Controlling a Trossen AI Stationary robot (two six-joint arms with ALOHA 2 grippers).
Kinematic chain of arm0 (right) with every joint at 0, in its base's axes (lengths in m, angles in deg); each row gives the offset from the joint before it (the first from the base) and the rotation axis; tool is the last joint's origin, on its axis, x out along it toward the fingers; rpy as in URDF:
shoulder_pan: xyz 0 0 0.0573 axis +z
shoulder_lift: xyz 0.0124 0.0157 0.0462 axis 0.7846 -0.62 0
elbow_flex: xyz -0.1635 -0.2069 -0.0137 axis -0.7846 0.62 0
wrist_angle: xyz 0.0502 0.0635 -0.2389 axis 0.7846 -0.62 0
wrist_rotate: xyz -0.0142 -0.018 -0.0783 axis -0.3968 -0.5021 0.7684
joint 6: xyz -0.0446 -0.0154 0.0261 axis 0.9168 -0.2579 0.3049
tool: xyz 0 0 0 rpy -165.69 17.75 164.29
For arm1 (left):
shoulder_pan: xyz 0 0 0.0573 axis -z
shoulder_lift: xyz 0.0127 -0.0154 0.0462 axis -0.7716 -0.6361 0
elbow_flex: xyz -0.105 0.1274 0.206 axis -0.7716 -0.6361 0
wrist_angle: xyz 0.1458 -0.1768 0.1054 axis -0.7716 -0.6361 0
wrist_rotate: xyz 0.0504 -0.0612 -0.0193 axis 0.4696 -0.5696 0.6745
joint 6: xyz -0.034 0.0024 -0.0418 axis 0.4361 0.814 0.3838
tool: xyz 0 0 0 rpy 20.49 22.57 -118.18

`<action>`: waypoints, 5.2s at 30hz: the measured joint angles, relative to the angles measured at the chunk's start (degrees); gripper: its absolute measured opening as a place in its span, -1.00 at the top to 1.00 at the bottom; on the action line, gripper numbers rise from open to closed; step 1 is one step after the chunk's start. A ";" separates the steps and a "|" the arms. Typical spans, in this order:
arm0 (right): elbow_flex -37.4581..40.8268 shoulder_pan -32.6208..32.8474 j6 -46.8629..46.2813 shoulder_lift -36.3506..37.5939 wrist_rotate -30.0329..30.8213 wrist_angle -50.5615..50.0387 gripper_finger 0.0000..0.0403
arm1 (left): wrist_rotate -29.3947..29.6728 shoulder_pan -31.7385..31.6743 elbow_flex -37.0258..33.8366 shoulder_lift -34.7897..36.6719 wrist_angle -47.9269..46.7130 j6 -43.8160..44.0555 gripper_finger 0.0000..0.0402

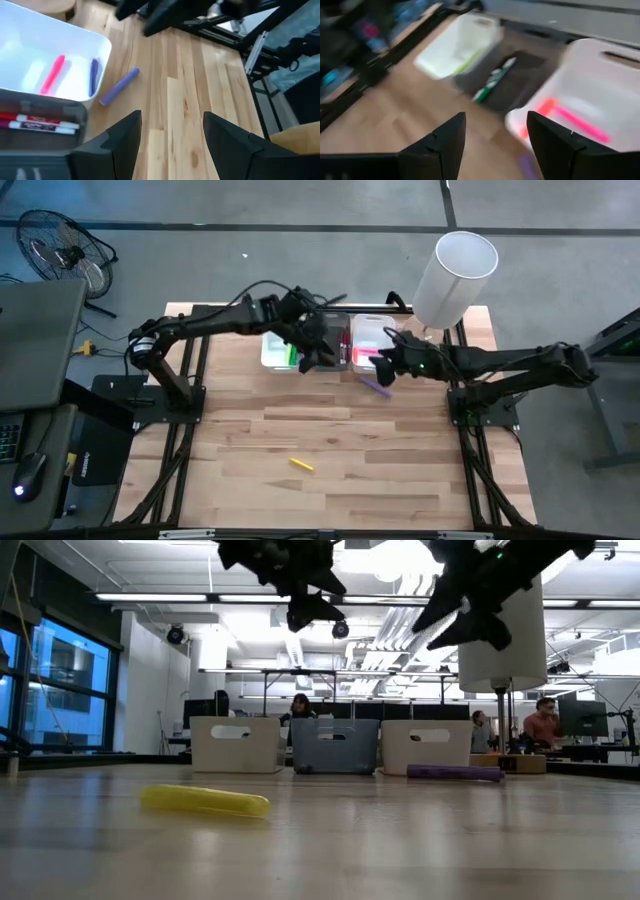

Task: Pick & Place Markers
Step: Put the purple highlighter pen into the left white bin

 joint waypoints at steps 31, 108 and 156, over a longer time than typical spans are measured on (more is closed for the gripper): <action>0.00 10.34 7.30 -11.32 -6.25 -27.23 0.01 | 43.12 29.69 -0.05 0.02 12.87 28.00 -0.04; 0.50 12.93 -6.46 -26.64 -23.45 -22.21 0.73 | 38.19 29.64 -0.05 0.05 12.61 28.08 -0.04; 0.07 37.45 16.27 10.97 11.75 9.43 0.73 | 39.43 27.27 -0.07 -6.34 52.79 23.37 -0.04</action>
